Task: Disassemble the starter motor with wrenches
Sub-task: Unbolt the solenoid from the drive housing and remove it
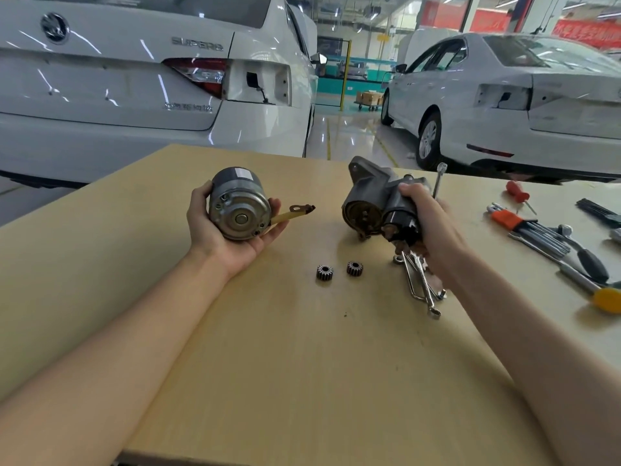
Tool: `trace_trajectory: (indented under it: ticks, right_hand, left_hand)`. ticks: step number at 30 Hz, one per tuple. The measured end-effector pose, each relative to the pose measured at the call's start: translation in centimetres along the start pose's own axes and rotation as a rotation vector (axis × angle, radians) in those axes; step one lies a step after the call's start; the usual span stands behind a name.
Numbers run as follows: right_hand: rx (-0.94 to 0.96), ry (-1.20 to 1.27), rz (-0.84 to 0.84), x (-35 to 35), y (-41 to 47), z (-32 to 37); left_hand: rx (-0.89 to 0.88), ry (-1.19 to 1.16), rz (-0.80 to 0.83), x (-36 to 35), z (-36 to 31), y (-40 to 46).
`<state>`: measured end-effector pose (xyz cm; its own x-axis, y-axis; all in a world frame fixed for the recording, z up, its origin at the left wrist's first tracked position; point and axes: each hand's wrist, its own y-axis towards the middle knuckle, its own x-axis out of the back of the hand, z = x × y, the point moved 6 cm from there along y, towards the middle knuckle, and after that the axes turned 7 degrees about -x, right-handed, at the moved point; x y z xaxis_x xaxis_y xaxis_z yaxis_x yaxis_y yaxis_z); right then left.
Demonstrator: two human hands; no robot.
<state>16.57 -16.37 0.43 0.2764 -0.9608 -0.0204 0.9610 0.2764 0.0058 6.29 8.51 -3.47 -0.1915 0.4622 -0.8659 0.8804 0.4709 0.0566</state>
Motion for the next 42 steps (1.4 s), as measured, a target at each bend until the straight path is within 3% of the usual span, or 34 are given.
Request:
trace_trajectory:
  ticks: [9,20,26,30,33,36,39,42]
  right_hand:
    - [-0.081,-0.189,0.209,-0.6,-2.1,-0.4]
    - [-0.066,-0.584,0.035,0.7,-1.7,-0.2]
    - [0.228,-0.805,-0.222,1.3,-3.4,4.0]
    - [0.216,-0.646,0.060,-1.9,-5.3,4.5]
    - [0.256,-0.904,0.308,-5.2,-7.7,3.1]
    - [0.318,-1.186,0.481,-7.4,-9.8,0.7]
    - [0.433,-1.256,0.387,-8.0,-10.3,0.1]
    - [0.420,-0.905,0.220,-7.8,-10.0,1.3]
  left_hand:
    - [0.044,0.035,0.044,-0.7,0.0,-0.7]
    - [0.248,0.057,0.328,-4.9,1.7,-4.0]
    - [0.252,0.054,0.437,-6.6,2.9,-5.4]
    - [0.184,-0.041,0.409,-6.6,0.8,-5.0]
    - [0.128,-0.128,0.336,-6.2,-0.7,-4.4]
    - [0.063,-0.066,0.275,-5.9,-1.0,-4.0]
    - [0.032,-0.012,0.239,-6.2,-0.4,-4.2]
    - [0.031,-0.007,0.248,-6.8,0.4,-4.8]
